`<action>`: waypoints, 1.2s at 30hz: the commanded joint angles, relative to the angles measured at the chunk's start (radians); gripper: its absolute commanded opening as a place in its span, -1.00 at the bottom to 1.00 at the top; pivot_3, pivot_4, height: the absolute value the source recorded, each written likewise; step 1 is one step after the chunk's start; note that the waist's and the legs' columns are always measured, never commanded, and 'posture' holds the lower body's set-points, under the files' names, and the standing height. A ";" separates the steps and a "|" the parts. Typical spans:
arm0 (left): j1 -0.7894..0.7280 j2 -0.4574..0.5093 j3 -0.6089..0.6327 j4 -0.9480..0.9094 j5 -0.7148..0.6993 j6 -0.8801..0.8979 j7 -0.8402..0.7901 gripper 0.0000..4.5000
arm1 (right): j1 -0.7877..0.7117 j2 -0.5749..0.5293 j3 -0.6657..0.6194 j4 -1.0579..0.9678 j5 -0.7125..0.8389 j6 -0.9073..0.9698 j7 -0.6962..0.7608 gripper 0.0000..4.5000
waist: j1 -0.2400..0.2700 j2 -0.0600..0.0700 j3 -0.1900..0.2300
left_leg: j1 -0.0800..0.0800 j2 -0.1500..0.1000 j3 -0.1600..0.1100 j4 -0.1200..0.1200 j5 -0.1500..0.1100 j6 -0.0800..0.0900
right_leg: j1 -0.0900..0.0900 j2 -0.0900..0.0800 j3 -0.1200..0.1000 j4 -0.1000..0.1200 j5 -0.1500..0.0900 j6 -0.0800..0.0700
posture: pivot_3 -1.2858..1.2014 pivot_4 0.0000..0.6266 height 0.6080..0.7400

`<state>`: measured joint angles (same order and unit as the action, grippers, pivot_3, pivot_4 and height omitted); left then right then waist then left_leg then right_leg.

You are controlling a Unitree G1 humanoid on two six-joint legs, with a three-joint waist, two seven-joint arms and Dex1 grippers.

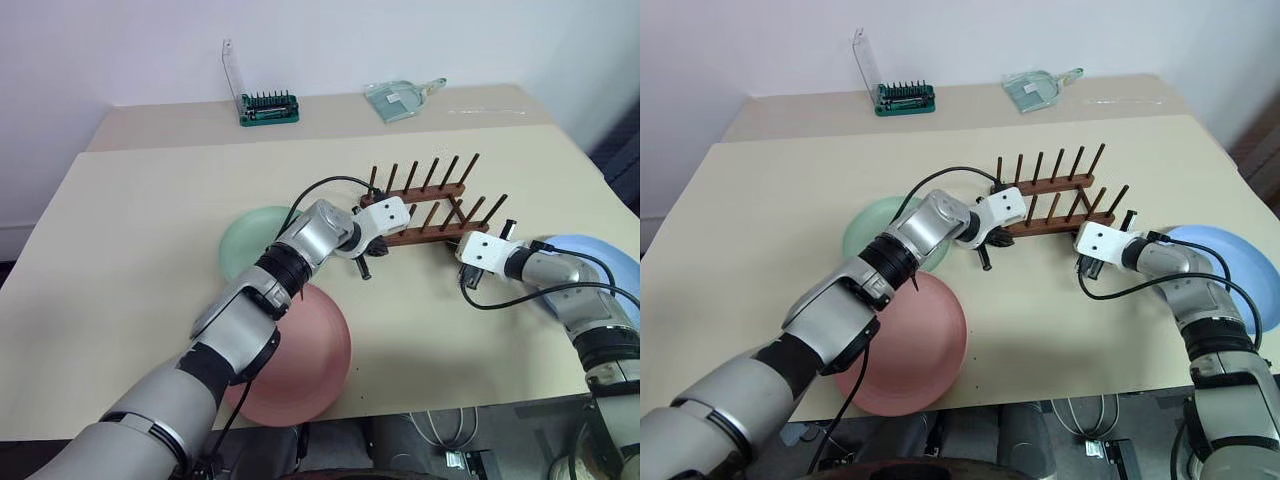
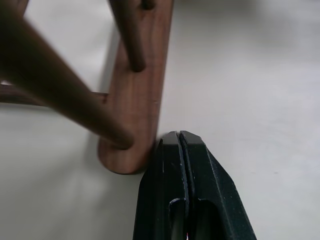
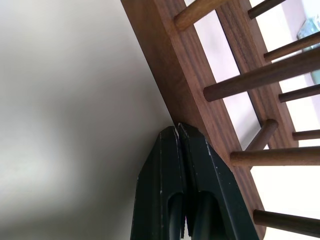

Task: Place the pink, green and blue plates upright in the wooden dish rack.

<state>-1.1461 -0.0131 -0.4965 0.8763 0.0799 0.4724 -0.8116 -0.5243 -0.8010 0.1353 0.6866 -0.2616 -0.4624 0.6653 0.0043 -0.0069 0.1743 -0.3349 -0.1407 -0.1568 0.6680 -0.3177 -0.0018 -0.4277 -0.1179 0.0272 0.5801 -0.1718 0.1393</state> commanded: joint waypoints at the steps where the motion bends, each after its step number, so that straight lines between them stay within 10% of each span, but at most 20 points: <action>1: -0.011 -0.005 0.018 0.052 0.035 -0.017 0.023 -1.00 | -0.017 0.010 0.007 0.037 -0.006 -0.013 -0.011 -0.97 | 0.000 0.000 0.000 | 0.000 0.000 0.000 0.000 0.000 0.000 | 0.000 0.000 0.000 0.000 0.000 0.000 | 0.03 -0.52 1.00; 19: -0.017 -0.013 0.074 0.066 0.070 -0.054 0.001 -1.00 | -0.007 0.017 0.005 0.030 0.018 -0.008 0.001 -0.97 | -0.005 0.000 0.000 | 0.000 0.000 0.000 0.000 0.000 0.000 | 0.000 0.000 0.000 0.000 0.000 0.000 | 0.03 -0.52 1.00; 36: -0.034 0.214 0.159 -0.455 -0.117 0.287 -0.347 -1.00 | 0.277 -0.019 -0.334 -0.705 0.729 0.671 0.315 -0.97 | -0.011 0.001 0.001 | -0.007 0.000 -0.003 -0.001 0.000 0.000 | -0.008 0.000 -0.001 0.002 0.000 -0.001 | 0.03 -0.52 1.00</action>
<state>-1.1344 0.1665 -0.3799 0.4686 -0.0131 0.7477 -1.1377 -0.2691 -0.8054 -0.1459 0.0503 0.3991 0.1424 0.9842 -0.0070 -0.0060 0.1748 -0.3418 -0.1404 -0.1596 0.6671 -0.3179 -0.0017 -0.4355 -0.1181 0.0263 0.5821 -0.1714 0.1387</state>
